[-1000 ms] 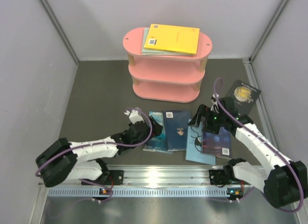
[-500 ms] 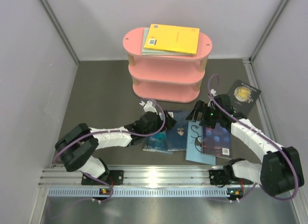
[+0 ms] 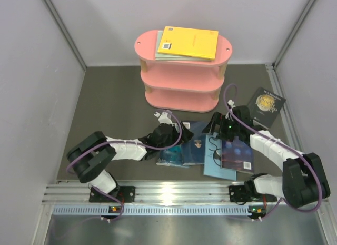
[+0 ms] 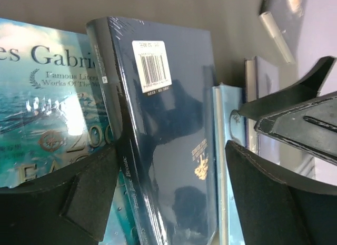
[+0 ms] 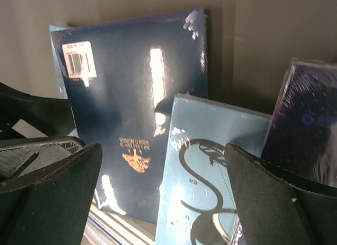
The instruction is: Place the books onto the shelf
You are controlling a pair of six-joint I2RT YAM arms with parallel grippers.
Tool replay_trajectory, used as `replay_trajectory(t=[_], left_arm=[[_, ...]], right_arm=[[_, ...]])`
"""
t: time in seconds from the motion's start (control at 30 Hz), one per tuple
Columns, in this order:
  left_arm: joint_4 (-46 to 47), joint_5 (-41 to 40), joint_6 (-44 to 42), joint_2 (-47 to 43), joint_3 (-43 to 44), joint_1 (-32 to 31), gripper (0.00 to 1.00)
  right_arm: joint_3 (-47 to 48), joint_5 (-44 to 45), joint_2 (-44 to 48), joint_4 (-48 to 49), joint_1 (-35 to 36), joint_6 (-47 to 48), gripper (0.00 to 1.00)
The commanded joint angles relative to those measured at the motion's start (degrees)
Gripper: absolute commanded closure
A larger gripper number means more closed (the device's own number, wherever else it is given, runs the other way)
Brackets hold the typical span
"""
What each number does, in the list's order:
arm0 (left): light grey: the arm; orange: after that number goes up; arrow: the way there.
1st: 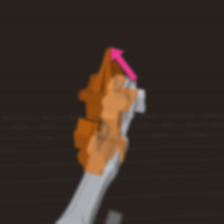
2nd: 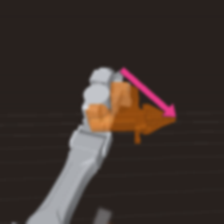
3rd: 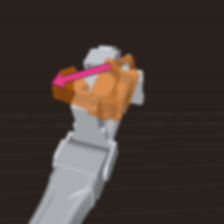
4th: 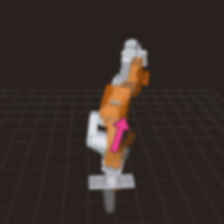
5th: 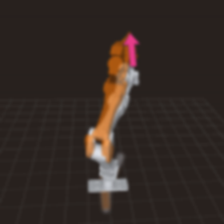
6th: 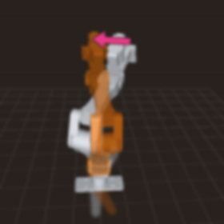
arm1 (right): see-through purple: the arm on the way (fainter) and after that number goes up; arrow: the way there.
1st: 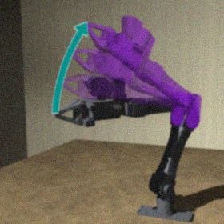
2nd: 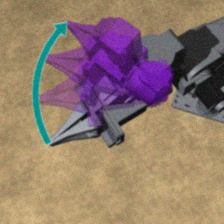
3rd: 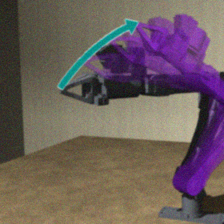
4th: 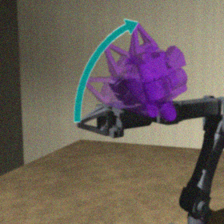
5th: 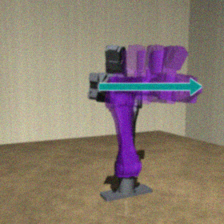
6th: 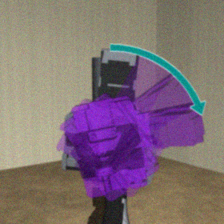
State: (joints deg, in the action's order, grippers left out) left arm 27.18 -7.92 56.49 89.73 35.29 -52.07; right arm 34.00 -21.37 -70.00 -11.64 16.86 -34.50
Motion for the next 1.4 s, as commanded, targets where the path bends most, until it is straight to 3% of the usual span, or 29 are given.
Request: replay_trajectory(t=[0.0, 0.07, 0.17, 0.33, 0.57, 0.8, 1.03, 1.37], left_arm=[[16.55, 6.86, 3.09, 2.46, -1.98, -0.04, 0.18], [17.9, 9.49, 3.71, 4.57, -1.45, -0.13, 0.2], [19.74, 10.64, 4.5, 6.94, -0.57, -0.13, 0.35], [25.47, 12.4, 6.26, 8.53, -1.36, -0.13, 1.0], [16.6, 10.48, 4.42, 0.72, -1.0, 1.36, 1.0], [13.08, 8.71, 5.74, -15.34, -6.98, 9.17, 1.0], [5.95, 8.45, 5.12, -26.97, -8.91, 13.66, 1.0], [17.81, 10.91, 15.66, -30.15, -17.18, 16.74, 1.0]], right_arm=[[-2.53, -0.96, -2.68, 4.43, 0.45, 0.93, 0.0], [-2.88, -1.13, -3.21, 5.31, 0.45, 0.84, 0.0], [-3.59, -1.49, -3.92, 6.19, 0.45, 0.75, 0.0], [-4.38, -1.84, -4.27, 6.63, 0.45, 0.84, 0.0], [-4.03, -1.75, 1.69, 3.29, 0.36, 0.67, 0.0], [-5.52, -4.56, 9.78, 5.13, 0.36, -4.86, 0.0], [-12.98, -12.82, 14.62, 24.68, 0.45, -18.9, 0.0], [-25.02, -19.5, 13.57, 56.79, 3.08, -36.59, 0.0]])
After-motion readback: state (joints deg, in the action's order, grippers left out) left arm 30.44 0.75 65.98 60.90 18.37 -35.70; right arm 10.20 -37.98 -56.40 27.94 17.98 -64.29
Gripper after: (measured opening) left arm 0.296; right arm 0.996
